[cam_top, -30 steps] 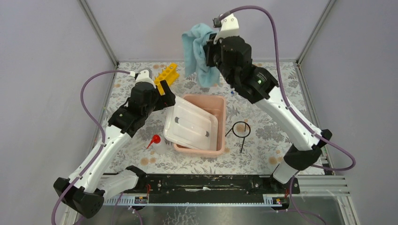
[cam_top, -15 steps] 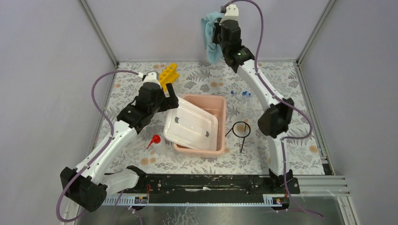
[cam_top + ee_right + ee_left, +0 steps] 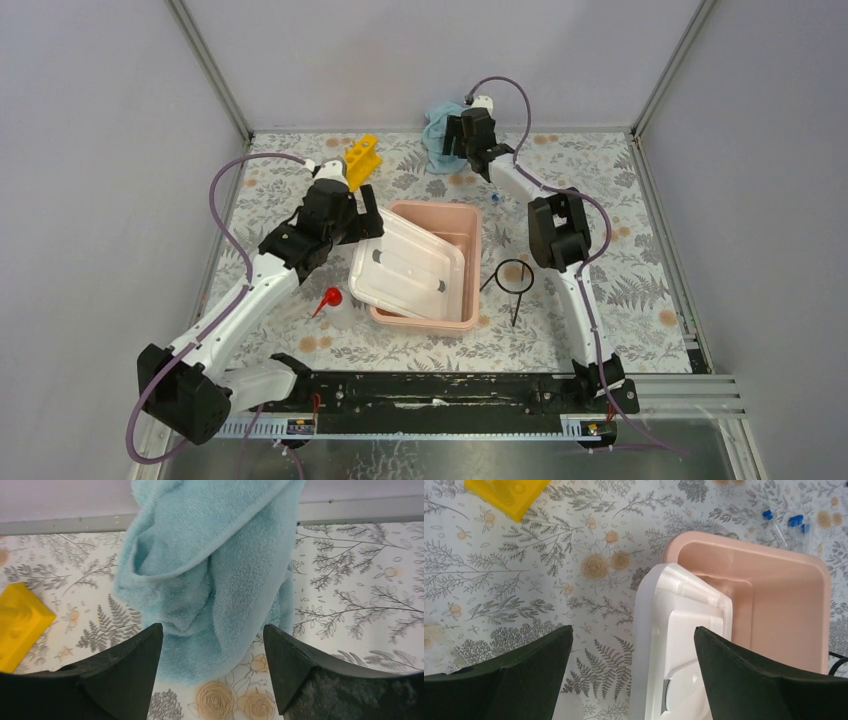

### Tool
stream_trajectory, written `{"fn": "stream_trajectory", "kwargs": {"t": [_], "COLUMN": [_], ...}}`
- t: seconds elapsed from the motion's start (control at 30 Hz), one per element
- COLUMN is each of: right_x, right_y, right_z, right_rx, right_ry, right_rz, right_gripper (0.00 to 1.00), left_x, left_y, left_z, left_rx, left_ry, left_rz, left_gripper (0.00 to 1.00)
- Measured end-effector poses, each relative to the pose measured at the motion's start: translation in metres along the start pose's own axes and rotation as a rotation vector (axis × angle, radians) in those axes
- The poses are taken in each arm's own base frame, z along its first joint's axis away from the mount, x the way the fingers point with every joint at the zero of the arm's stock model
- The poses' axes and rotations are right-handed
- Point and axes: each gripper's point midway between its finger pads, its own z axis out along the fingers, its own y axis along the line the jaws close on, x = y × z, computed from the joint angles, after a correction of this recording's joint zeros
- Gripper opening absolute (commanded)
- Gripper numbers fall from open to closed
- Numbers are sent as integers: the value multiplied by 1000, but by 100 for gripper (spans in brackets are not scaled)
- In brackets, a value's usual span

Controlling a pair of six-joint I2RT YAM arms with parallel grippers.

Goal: Organize the chemistry lab equipment
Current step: Place the distractor at the center of the board.

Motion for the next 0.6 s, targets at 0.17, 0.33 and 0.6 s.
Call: {"fn": "stream_trajectory", "kwargs": {"t": [0.17, 0.33, 0.6], "right_x": [-46, -142, -189], "right_y": [10, 22, 16], "right_z": [-40, -115, -189], "right_rx": [-28, -63, -61], "right_ry": [-79, -273, -381], "right_rz": [0, 19, 10], "right_gripper": [81, 82, 78], "left_x": [15, 23, 23], "left_y": [6, 7, 2], "left_z": [4, 7, 7], "left_rx": [-11, -4, 29], "left_ry": [33, 50, 46], "left_rz": [7, 13, 20], "left_gripper": [99, 99, 99]}}
